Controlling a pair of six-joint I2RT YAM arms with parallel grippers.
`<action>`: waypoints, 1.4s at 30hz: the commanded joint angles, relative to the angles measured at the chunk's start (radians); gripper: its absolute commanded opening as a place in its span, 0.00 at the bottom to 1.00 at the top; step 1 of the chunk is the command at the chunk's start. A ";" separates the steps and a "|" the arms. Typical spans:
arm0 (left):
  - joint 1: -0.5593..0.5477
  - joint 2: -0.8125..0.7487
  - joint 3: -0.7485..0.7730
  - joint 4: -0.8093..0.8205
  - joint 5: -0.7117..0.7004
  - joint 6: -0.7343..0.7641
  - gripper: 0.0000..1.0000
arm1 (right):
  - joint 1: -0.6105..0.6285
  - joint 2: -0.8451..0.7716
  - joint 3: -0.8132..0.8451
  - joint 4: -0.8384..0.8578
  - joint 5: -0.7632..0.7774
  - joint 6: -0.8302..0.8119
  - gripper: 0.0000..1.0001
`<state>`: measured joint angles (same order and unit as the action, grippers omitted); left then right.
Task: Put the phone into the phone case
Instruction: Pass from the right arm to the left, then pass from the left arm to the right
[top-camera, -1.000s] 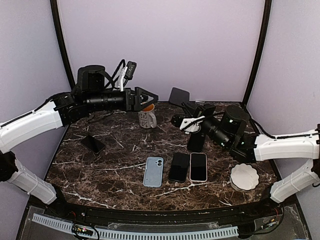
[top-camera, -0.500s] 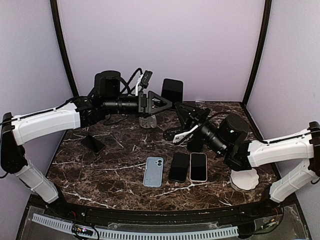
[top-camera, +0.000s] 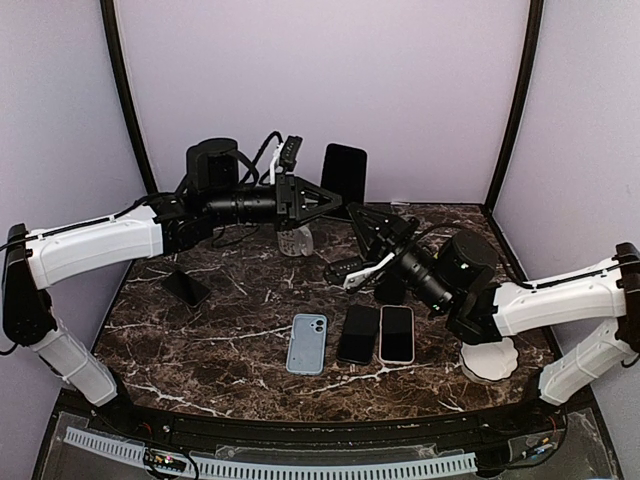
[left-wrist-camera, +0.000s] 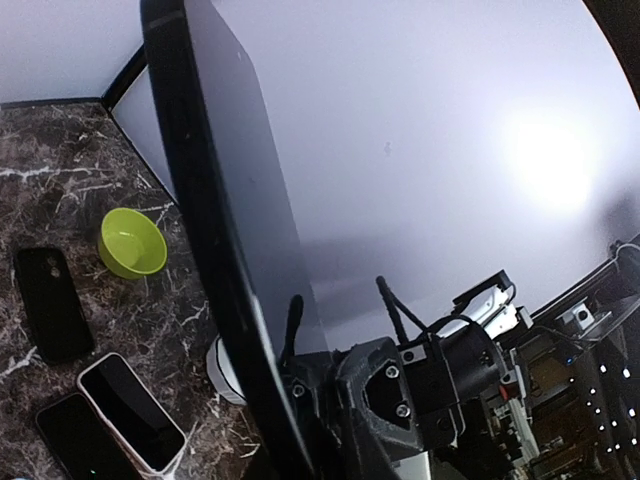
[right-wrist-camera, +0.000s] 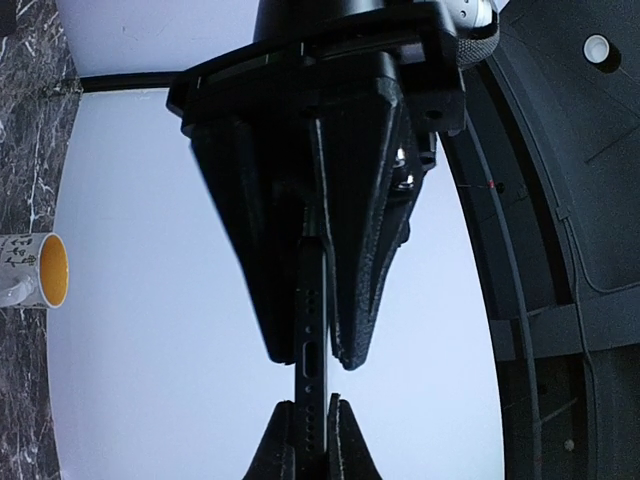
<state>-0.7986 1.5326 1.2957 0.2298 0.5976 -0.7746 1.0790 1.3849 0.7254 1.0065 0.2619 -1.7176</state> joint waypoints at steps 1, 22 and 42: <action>0.001 -0.003 0.013 0.049 0.030 0.022 0.09 | 0.009 -0.006 0.031 0.113 0.003 0.036 0.00; 0.000 -0.208 -0.133 0.135 -0.155 0.306 0.00 | -0.139 -0.232 0.268 -0.748 -0.173 1.246 0.99; -0.050 -0.269 -0.243 0.270 -0.111 0.438 0.00 | -0.305 -0.068 0.499 -0.632 -0.865 2.170 0.52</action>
<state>-0.8337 1.3125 1.0569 0.3855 0.4553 -0.3756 0.7788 1.3251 1.1854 0.3222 -0.6003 0.3382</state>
